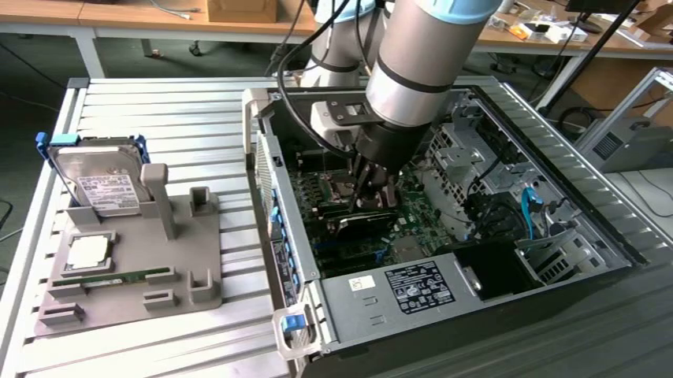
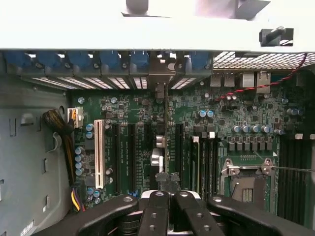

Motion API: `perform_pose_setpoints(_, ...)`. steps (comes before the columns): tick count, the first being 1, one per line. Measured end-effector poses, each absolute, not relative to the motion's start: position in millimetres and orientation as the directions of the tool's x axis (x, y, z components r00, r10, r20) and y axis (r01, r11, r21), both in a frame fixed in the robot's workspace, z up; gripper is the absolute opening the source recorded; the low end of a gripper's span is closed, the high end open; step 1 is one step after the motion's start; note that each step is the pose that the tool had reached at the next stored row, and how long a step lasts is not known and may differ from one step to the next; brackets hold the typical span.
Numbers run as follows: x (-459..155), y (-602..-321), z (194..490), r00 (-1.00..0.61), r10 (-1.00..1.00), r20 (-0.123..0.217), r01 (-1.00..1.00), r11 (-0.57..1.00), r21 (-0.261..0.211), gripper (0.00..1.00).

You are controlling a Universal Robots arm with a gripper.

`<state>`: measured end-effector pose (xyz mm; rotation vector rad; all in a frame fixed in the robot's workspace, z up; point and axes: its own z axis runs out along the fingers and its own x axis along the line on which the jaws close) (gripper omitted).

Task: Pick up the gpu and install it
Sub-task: 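Press down on the gpu until it lock into place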

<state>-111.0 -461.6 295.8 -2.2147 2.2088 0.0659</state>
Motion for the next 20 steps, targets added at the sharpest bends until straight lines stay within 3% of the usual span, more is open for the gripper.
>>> perform_pose_setpoints(20,-113.7,-461.3,286.2,0.002,-0.999,-0.039,-1.000,-0.003,0.021,0.11)
